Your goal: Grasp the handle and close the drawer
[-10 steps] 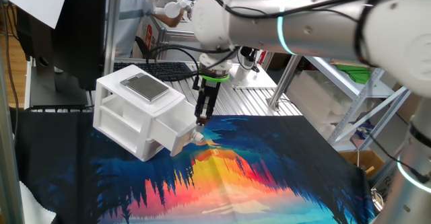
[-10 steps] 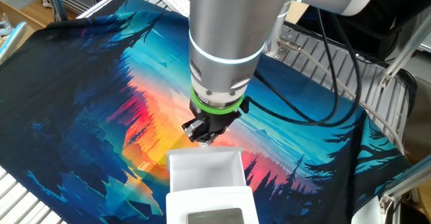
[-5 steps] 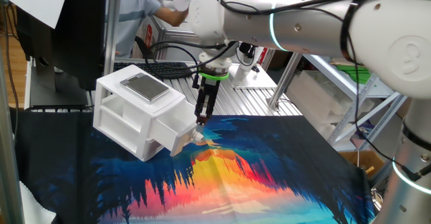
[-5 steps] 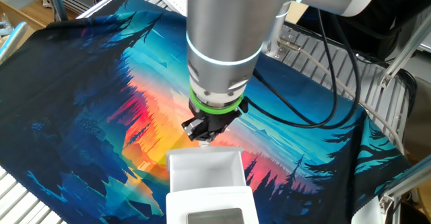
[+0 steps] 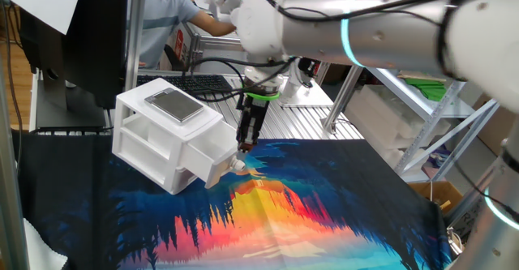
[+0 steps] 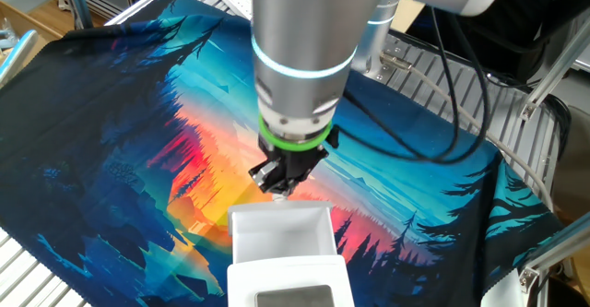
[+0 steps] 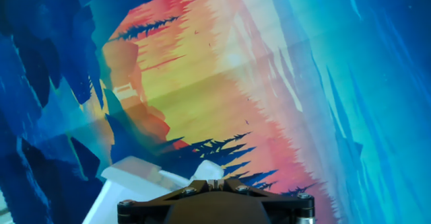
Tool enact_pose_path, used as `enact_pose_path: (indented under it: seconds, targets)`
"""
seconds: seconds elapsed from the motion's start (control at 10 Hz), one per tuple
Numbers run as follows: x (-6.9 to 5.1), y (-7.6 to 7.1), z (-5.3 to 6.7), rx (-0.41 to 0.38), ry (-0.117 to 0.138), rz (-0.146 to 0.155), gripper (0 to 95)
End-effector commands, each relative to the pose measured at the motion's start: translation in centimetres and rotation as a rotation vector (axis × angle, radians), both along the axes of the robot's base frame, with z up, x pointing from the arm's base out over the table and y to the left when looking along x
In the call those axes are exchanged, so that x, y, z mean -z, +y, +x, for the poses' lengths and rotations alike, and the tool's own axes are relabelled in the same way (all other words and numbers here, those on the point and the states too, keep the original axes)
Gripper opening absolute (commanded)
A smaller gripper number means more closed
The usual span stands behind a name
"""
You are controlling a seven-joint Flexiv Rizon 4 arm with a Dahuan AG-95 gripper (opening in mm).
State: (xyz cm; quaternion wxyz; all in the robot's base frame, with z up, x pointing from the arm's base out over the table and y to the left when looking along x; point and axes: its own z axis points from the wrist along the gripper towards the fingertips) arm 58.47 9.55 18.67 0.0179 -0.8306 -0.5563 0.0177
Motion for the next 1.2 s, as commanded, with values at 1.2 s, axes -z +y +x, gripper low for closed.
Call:
enact_pose_path:
  seconds: [1.2]
  targets:
    - [0.13, 0.14, 0.59, 0.139, 0.075, 0.018, 0.0]
